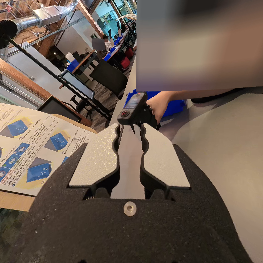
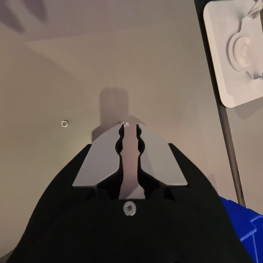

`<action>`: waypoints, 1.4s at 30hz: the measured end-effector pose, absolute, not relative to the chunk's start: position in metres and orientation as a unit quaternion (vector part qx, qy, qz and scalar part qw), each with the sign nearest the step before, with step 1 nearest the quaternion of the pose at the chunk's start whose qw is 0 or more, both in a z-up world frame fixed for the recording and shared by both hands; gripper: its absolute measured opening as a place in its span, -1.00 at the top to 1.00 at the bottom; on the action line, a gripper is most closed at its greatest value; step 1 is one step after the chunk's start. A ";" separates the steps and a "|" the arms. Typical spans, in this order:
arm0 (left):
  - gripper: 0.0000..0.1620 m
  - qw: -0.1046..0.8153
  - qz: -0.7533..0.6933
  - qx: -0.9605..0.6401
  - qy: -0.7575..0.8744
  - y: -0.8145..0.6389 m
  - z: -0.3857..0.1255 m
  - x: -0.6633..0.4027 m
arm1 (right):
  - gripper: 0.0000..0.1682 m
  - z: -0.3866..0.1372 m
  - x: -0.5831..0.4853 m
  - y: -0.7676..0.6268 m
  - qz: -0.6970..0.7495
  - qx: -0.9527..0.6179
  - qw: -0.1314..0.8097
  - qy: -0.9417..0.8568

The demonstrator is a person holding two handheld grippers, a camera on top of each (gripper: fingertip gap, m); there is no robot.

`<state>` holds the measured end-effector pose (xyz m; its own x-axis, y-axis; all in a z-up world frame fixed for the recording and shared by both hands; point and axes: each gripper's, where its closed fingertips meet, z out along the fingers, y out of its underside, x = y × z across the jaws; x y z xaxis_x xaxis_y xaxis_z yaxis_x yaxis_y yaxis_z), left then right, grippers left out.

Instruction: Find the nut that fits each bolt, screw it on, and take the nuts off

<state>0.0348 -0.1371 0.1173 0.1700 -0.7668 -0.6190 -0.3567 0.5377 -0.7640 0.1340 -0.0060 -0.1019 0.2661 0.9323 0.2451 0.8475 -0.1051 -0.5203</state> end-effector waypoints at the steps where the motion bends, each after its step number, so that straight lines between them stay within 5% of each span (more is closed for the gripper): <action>1: 0.66 0.617 -0.165 -0.452 0.622 -0.136 0.117 0.034 | 0.79 -0.104 0.135 -0.003 0.067 -0.744 0.289 -0.599; 17: 0.65 0.613 -0.154 -0.464 0.621 -0.131 0.115 0.028 | 0.92 -0.123 0.127 -0.006 0.112 -0.794 0.235 -0.549; 27: 0.58 0.586 -0.244 -0.515 0.576 -0.112 0.103 0.041 | 0.92 -0.008 0.125 -0.050 0.250 -0.752 0.341 -0.506; 32: 0.53 0.607 -0.240 -0.521 0.550 -0.097 0.080 0.092 | 0.92 0.052 0.140 -0.073 0.208 -0.725 0.433 -0.494; 42: 0.53 0.599 -0.233 -0.522 0.560 -0.106 0.046 0.137 | 0.92 0.070 0.137 -0.107 0.232 -0.729 0.429 -0.480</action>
<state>0.1371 -0.1062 0.0459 0.2640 -0.8642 -0.4283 -0.3067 0.3458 -0.8868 0.1373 -0.1066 0.0705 0.4325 0.8986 0.0739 0.5012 -0.1714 -0.8482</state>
